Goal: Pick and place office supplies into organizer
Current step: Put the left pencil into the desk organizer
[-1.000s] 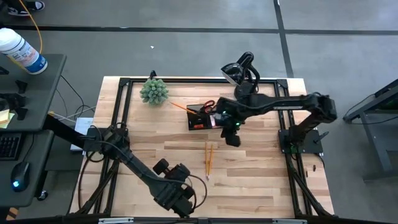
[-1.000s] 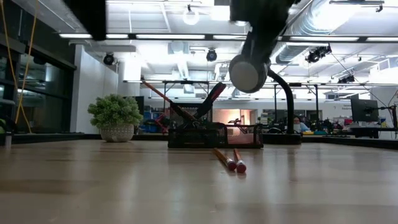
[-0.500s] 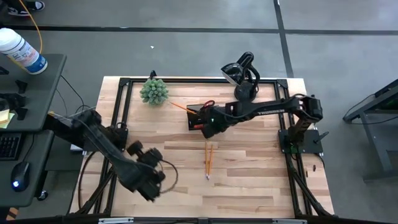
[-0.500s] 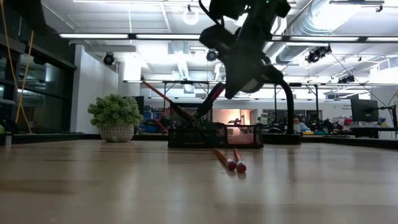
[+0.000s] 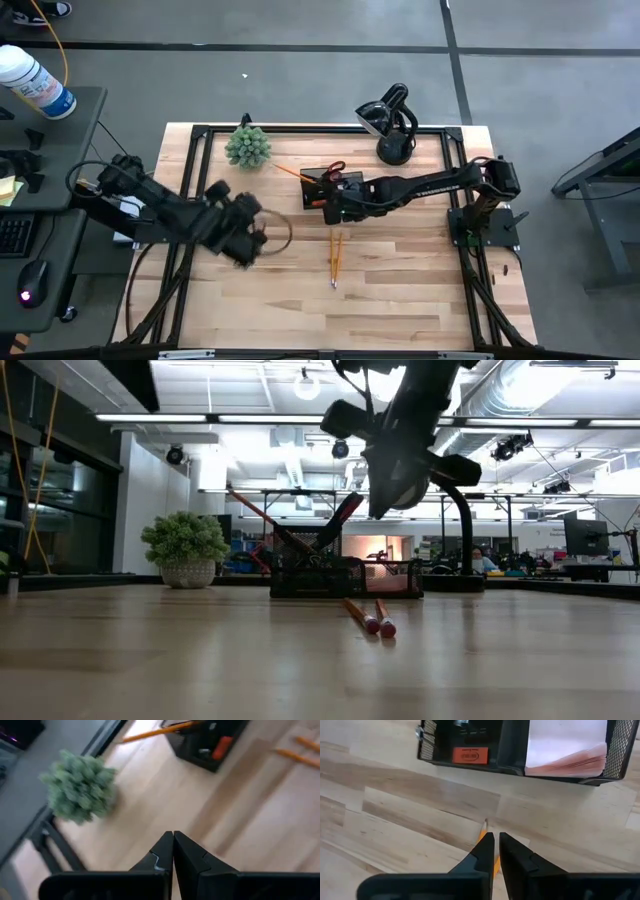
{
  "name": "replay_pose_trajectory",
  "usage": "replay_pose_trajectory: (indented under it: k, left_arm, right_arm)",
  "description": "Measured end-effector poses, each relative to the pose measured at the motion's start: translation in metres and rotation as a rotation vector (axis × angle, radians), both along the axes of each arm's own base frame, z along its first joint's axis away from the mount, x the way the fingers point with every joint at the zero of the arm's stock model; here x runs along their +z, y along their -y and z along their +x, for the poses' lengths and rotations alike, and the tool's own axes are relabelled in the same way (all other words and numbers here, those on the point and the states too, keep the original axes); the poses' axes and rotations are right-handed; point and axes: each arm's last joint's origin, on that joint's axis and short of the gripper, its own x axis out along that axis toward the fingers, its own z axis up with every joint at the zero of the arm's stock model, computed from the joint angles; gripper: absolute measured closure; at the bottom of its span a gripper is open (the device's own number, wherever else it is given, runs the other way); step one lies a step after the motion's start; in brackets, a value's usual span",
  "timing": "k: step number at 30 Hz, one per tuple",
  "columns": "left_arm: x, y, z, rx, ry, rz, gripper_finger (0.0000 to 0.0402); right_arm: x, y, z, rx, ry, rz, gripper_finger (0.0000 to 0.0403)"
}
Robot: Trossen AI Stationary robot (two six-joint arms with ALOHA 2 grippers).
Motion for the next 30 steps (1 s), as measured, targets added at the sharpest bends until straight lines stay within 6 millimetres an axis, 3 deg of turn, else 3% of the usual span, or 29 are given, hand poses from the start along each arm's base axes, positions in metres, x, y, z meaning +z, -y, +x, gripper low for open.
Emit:
replay_pose_trajectory:
  k: [7,18,22,30]
  left_arm:
    - [0.001,-0.044,0.006,-0.05,-0.211,-0.065,0.0396]
    - [0.011,-0.069,-0.004,-0.165,-0.318,-0.061,0.0396]
    - [0.006,-0.073,-0.019,-0.175,-0.345,-0.06,0.0397]
    - [-0.004,-0.076,-0.073,-0.272,-0.304,-0.121,0.0396]
  right_arm:
    - [-0.023,0.004,0.01,0.048,-0.058,0.062,0.0359]
    - [-0.032,0.004,0.012,-0.022,-0.071,0.085,0.0307]
    - [-0.036,0.003,0.014,-0.096,-0.065,0.114,0.0295]
    - [-0.041,0.003,0.02,-0.157,-0.033,0.149,0.0292]
